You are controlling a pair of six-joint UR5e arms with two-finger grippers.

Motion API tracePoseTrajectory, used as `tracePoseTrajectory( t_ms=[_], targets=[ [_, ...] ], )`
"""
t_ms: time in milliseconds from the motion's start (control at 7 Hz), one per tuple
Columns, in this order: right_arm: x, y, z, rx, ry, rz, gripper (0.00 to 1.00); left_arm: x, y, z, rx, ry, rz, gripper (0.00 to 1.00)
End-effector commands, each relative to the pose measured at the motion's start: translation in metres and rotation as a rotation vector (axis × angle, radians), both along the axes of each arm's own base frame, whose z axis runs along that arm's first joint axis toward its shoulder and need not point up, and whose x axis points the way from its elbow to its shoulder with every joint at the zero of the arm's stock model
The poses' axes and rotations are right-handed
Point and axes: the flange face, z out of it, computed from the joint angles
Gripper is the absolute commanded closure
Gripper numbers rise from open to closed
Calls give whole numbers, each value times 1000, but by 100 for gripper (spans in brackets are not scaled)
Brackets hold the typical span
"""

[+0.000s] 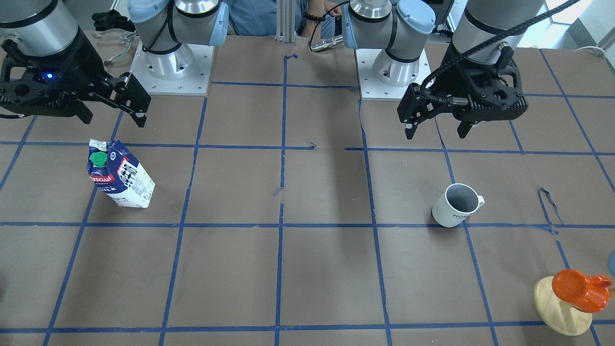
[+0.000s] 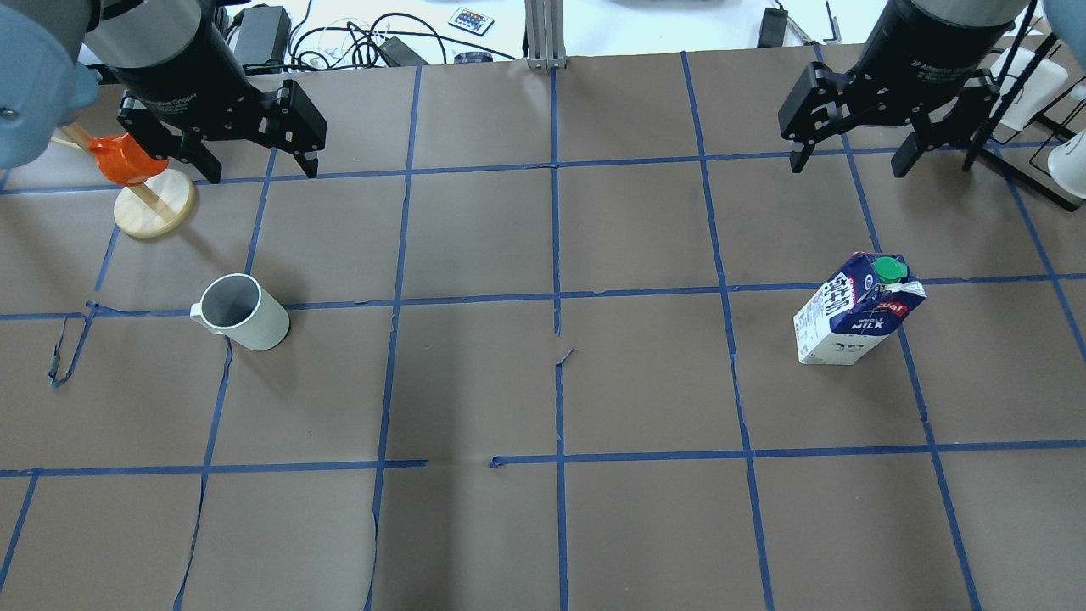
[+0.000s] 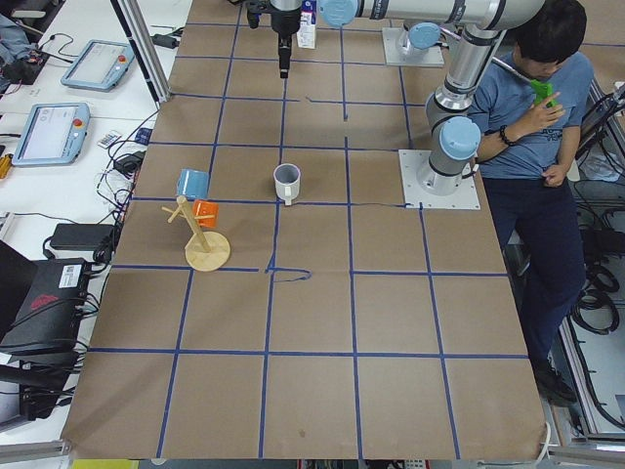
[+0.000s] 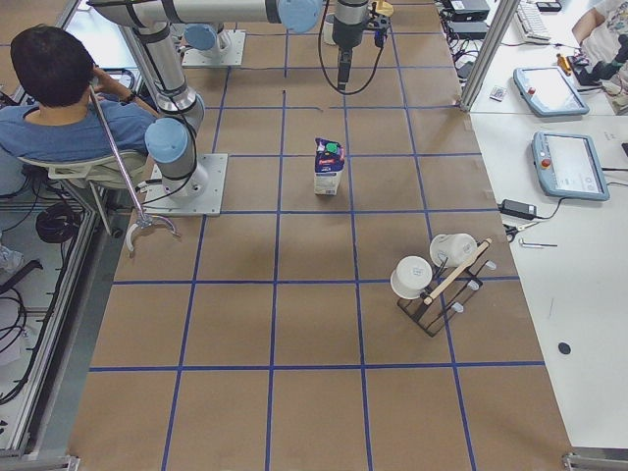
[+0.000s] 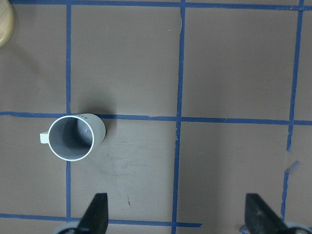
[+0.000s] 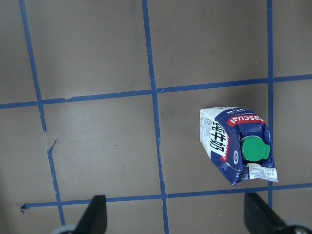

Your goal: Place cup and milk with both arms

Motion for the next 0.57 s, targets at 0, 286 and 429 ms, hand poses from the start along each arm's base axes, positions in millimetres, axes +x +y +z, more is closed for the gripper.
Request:
tracePoseTrajectory(
  t_ms=[0,286,429],
  targets=[
    [1,1,-1,2,-3,1,0,0,0,0,0,0,1,0],
    [-1,0,-3,9,5,0,0,0,0,0,0,0,1,0],
    [-1,0,-3,9,8,0,0,0,0,0,0,0,1,0]
  ],
)
